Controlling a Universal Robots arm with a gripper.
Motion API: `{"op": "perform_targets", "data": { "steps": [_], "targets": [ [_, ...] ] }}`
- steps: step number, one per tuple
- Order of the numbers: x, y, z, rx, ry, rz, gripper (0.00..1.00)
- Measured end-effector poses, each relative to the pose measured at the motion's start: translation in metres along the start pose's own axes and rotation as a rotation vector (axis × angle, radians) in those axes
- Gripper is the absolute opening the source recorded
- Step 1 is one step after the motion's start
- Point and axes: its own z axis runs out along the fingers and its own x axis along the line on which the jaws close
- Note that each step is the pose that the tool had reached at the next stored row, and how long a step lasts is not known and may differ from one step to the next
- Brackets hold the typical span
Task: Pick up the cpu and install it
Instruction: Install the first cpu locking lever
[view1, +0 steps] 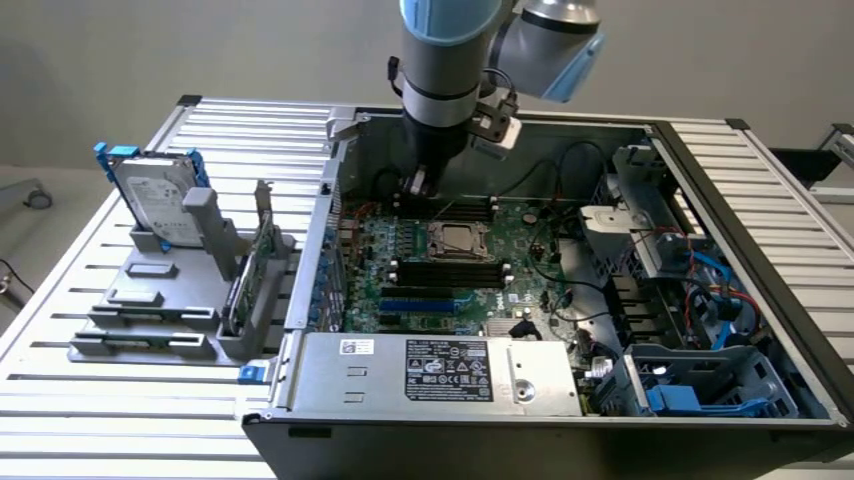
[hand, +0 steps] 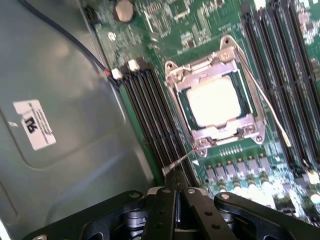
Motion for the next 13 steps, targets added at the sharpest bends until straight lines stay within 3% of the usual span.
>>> {"op": "perform_targets", "data": {
  "steps": [1, 2, 5, 9, 13],
  "targets": [
    [0.0000, 0.0000, 0.0000, -0.0133, 0.0051, -0.002, 0.11],
    [0.0000, 0.0000, 0.0000, -0.0206, 0.0080, -0.003, 0.11],
    [0.0000, 0.0000, 0.0007, -0.0282, 0.0111, -0.004, 0.11],
    [-0.0001, 0.0000, 0.0040, -0.0427, 0.0145, -0.004, 0.11],
    [-0.0014, 0.0000, 0.0086, -0.0534, 0.0087, 0.008, 0.11]
  ]
}}
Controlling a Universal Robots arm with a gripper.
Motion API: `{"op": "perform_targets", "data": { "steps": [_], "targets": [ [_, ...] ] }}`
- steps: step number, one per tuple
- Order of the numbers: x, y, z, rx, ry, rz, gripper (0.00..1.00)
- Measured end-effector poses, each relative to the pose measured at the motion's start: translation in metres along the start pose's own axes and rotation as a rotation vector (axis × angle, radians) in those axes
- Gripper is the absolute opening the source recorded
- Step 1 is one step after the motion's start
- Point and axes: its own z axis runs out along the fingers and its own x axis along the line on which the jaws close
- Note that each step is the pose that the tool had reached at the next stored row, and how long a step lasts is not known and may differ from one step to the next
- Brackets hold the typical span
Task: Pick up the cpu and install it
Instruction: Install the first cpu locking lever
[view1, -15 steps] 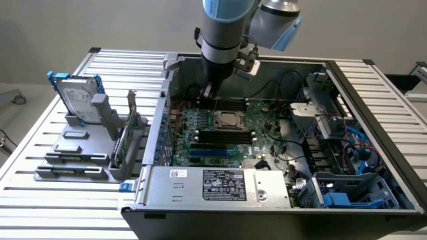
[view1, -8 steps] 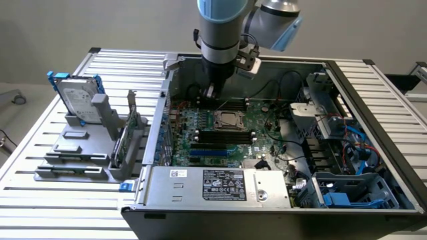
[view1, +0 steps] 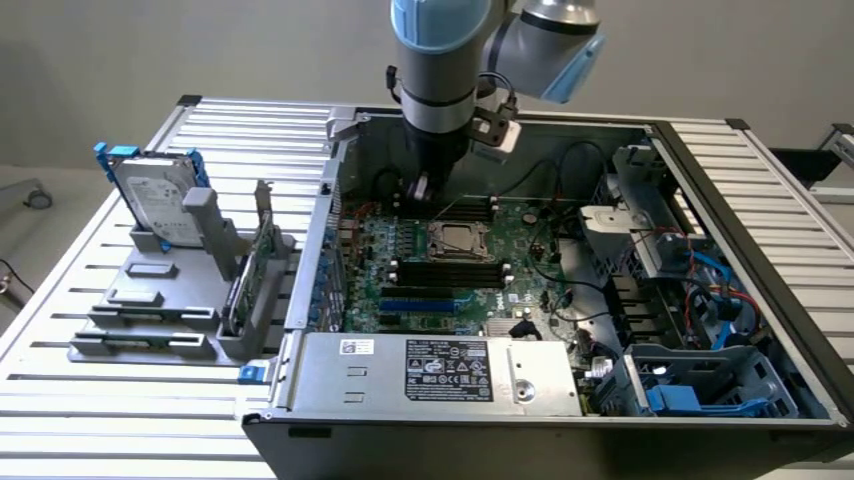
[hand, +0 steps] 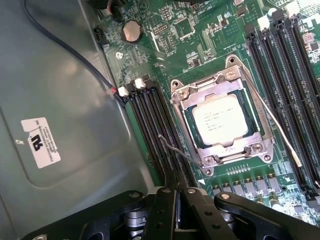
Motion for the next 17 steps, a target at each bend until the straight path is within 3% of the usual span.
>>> {"op": "perform_targets", "data": {
  "steps": [4, 8, 12, 17],
  "targets": [
    [-0.002, -0.0001, 0.0042, -0.0140, -0.0060, 0.022, 0.11],
    [-0.003, -0.0004, 0.0086, -0.0245, -0.0173, 0.035, 0.11],
    [-0.005, -0.0013, 0.0143, -0.0290, -0.0273, 0.035, 0.11],
    [-0.005, -0.0080, 0.0178, -0.0322, -0.0273, 0.038, 0.11]
  ]
}}
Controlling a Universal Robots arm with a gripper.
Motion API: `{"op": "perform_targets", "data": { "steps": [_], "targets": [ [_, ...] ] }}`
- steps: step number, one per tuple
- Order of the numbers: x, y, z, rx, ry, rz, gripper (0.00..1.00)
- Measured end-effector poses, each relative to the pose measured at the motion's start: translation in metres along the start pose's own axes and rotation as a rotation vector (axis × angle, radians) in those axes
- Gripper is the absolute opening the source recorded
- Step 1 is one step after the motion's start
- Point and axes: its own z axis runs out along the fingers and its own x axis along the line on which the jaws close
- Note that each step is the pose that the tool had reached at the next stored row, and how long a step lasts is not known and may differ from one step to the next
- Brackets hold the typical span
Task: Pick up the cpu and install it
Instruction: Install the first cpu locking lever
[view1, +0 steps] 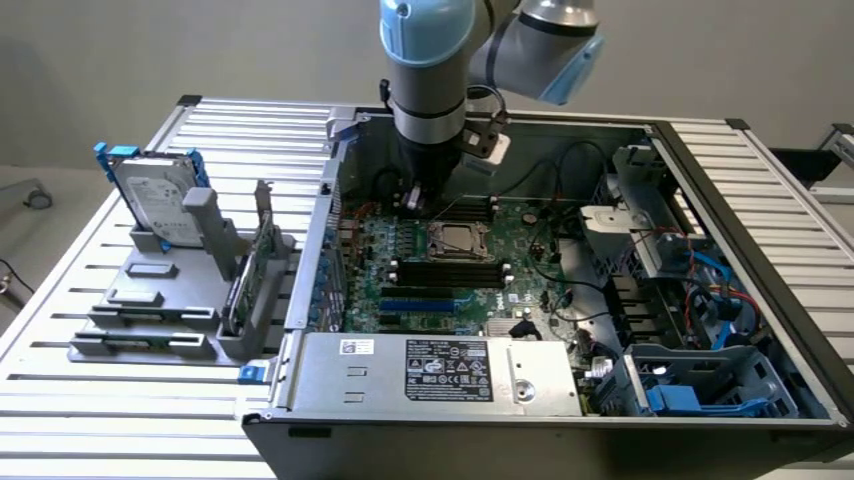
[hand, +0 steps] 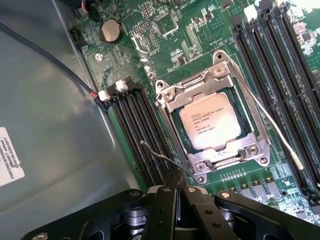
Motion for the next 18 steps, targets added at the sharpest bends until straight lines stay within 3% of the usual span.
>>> {"op": "perform_targets", "data": {
  "steps": [7, 11, 13, 18],
  "targets": [
    [0.000, -0.0022, 0.0054, -0.0214, -0.0036, 0.008, 0.11],
    [0.000, -0.0027, 0.0084, -0.0295, -0.0049, 0.011, 0.11],
    [0.001, -0.0028, 0.0094, -0.0340, -0.0078, 0.013, 0.11],
    [0.001, -0.0030, 0.0107, -0.0458, -0.0212, 0.017, 0.11]
  ]
}}
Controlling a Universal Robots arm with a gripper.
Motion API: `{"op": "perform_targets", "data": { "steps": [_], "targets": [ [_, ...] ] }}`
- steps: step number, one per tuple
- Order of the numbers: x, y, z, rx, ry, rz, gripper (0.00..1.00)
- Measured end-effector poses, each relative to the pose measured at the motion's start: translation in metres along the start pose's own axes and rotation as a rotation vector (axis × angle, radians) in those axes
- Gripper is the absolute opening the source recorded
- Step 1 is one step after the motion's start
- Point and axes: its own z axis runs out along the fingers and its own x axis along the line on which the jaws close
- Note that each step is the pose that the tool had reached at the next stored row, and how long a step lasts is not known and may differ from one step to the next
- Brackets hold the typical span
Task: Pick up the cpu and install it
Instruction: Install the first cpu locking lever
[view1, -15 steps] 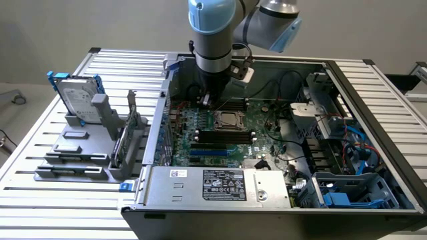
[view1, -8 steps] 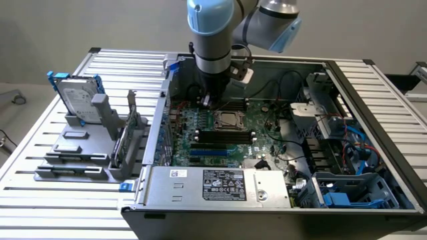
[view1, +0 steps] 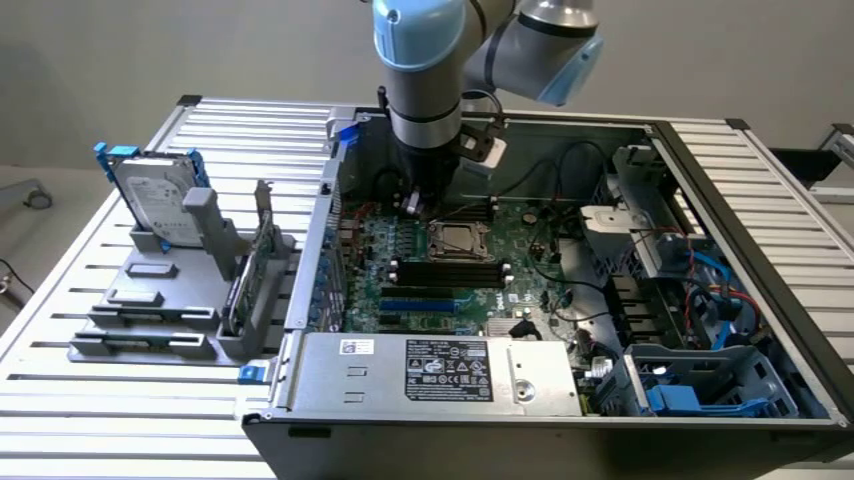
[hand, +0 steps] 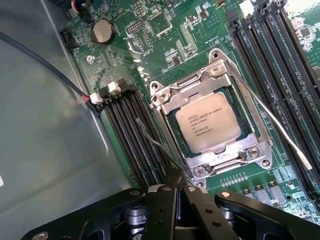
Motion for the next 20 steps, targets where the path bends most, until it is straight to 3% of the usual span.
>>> {"op": "perform_targets", "data": {
  "steps": [3, 20],
  "targets": [
    [0.0006, -0.0004, 0.0007, -0.0026, -0.0029, 0.001, 0.11],
    [0.0033, -0.0011, 0.0034, -0.0063, -0.0040, 0.008, 0.11]
  ]
}}
